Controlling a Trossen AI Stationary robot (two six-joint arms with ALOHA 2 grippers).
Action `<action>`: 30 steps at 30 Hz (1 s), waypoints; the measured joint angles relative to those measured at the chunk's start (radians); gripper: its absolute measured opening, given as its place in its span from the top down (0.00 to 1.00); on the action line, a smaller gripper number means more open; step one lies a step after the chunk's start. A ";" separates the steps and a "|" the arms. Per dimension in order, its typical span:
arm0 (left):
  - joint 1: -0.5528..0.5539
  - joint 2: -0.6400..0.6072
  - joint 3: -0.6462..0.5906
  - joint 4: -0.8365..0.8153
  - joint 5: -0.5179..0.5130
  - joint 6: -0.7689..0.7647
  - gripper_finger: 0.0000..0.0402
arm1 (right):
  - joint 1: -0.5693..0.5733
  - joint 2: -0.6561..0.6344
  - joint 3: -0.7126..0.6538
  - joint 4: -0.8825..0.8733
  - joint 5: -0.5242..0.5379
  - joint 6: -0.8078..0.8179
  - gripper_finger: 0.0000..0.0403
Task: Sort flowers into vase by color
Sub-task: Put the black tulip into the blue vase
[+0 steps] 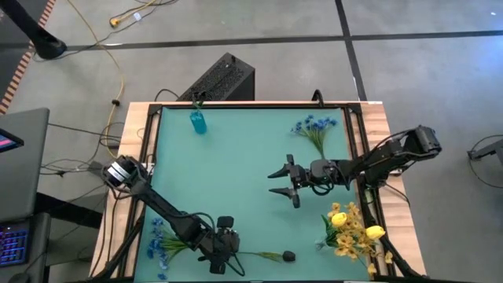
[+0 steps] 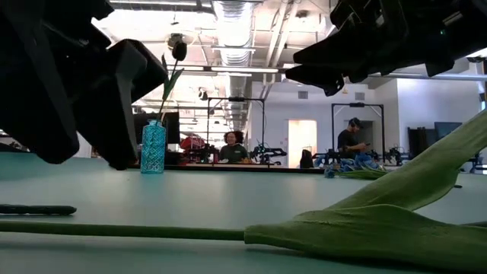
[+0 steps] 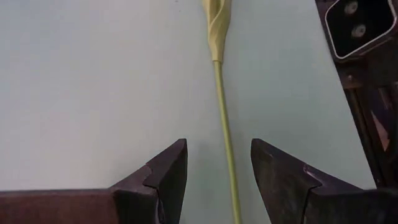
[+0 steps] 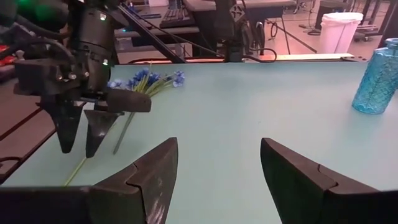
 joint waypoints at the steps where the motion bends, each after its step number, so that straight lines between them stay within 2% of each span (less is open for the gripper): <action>1: -0.003 0.000 -0.006 0.011 -0.005 0.000 0.59 | 0.003 0.000 0.000 -0.002 0.000 0.000 0.37; 6: -0.015 0.000 -0.061 0.107 -0.013 0.003 0.59 | 0.010 0.000 0.000 -0.023 0.001 0.000 0.37; 11: -0.015 0.000 -0.076 0.115 -0.034 0.046 0.59 | 0.010 0.000 0.000 -0.043 0.001 0.000 0.37; 19: -0.021 0.093 -0.075 0.213 -0.002 0.104 0.59 | 0.010 0.000 0.000 -0.063 0.003 -0.001 0.37; 23: -0.021 0.102 -0.073 0.212 -0.002 0.122 0.60 | 0.007 0.000 0.000 -0.064 0.004 -0.002 0.37; 26: -0.014 0.102 -0.073 0.208 0.010 0.121 0.66 | 0.007 0.000 0.000 -0.065 0.004 -0.001 0.37; 30: -0.001 0.103 -0.074 0.194 0.030 0.120 0.81 | 0.007 0.000 0.000 -0.064 0.004 -0.001 0.37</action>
